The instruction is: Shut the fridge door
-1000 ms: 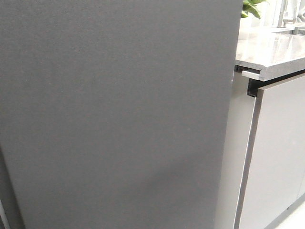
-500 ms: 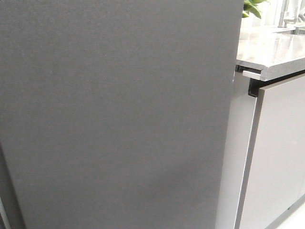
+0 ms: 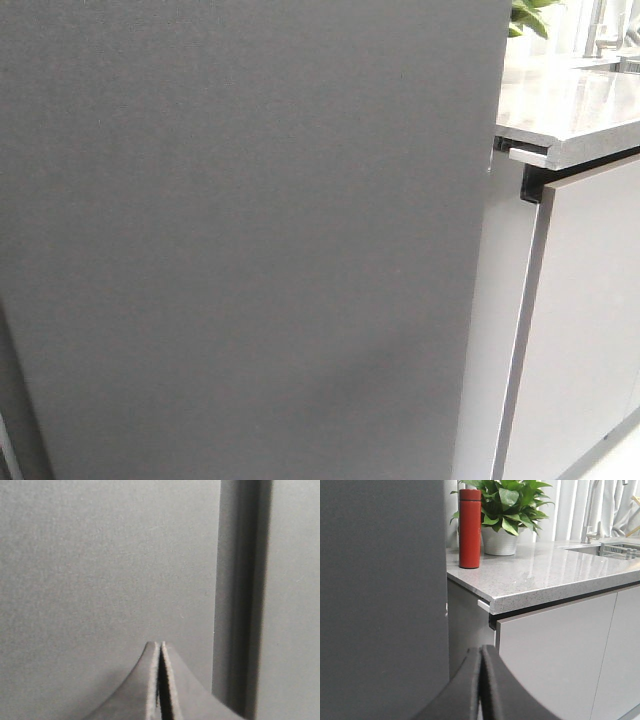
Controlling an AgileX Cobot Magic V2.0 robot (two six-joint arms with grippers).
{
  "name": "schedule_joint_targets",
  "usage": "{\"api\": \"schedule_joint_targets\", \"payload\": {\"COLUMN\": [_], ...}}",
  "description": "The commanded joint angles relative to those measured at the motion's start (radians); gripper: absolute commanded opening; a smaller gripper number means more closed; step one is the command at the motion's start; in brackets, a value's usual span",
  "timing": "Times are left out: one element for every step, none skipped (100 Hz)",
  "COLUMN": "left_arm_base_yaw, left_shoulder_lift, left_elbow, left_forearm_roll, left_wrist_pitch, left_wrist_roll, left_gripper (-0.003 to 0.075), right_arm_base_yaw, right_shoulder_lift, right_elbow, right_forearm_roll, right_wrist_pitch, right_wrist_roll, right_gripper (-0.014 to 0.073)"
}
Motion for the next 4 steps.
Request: {"api": "schedule_joint_targets", "payload": {"left_arm_base_yaw": [-0.004,-0.004,-0.004,-0.004], "left_shoulder_lift": [-0.02,-0.02,-0.02,-0.02], "left_elbow": [0.035,0.035,0.035,0.035], "left_forearm_roll": [-0.006,-0.006,-0.006,-0.006], "left_wrist_pitch": [-0.072,-0.072,-0.072,-0.072], "left_wrist_roll": [-0.005,-0.005,-0.005,-0.005], "left_gripper": [-0.002,-0.002,-0.002,-0.002], "right_arm_base_yaw": [-0.007,-0.007,-0.007,-0.007], "right_shoulder_lift": [0.004,0.004,0.004,0.004], "right_elbow": [0.02,0.02,0.02,0.02], "right_forearm_roll": [-0.011,-0.011,-0.011,-0.011], "right_wrist_pitch": [-0.074,-0.074,-0.074,-0.074], "right_wrist_roll": [-0.004,-0.004,-0.004,-0.004], "right_gripper": [-0.0045,-0.0045,-0.0045,-0.0044]}}
